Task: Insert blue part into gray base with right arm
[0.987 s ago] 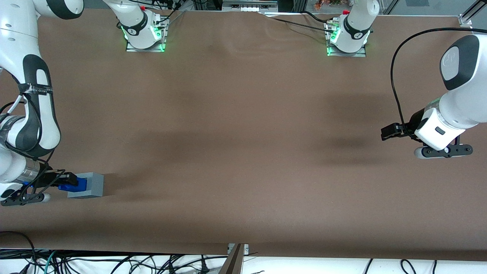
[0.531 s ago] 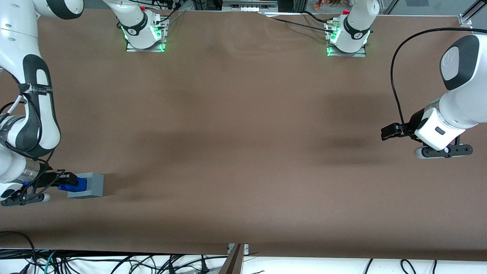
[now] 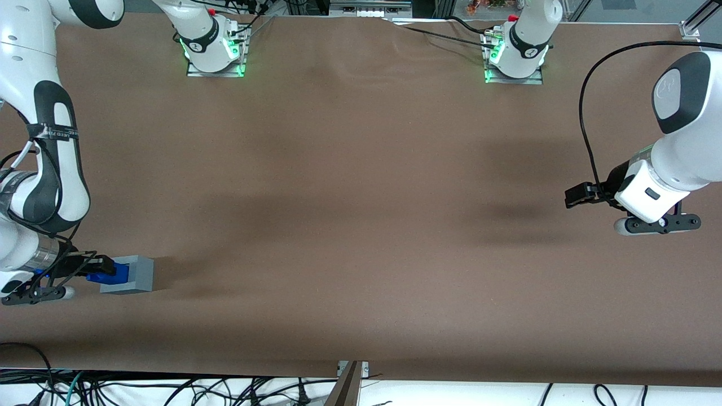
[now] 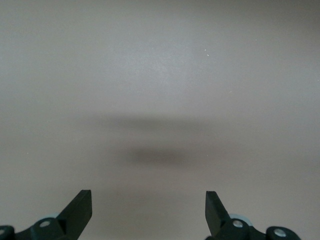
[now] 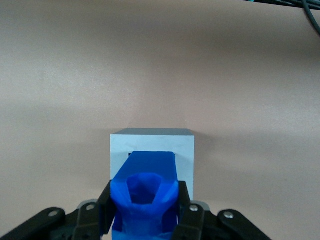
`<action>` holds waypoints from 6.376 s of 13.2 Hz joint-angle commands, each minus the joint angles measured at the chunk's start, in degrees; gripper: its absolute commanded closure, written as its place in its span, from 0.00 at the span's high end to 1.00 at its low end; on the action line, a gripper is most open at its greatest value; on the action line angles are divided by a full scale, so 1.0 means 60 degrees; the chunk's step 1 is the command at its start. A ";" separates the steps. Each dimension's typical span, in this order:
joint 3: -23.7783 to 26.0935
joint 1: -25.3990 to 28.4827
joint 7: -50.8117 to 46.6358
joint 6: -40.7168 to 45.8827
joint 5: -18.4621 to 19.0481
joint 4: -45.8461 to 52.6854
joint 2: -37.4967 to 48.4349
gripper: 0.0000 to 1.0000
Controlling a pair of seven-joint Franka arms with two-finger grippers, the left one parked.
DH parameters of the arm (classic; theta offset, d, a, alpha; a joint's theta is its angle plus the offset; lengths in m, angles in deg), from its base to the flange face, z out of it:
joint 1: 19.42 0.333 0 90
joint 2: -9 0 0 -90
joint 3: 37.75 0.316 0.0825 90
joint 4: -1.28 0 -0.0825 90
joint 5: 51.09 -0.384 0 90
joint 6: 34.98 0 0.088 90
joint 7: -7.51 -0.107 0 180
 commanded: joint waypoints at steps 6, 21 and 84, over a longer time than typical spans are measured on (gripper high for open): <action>0.0074 -0.0027 0.0028 0.0096 0.0101 -0.0048 -0.0247 0.31; 0.0074 0.0003 0.0131 0.0198 0.0101 0.0568 -0.0159 0.31; 0.0294 0.0193 -0.0338 0.3655 0.0377 -0.3209 0.6504 0.99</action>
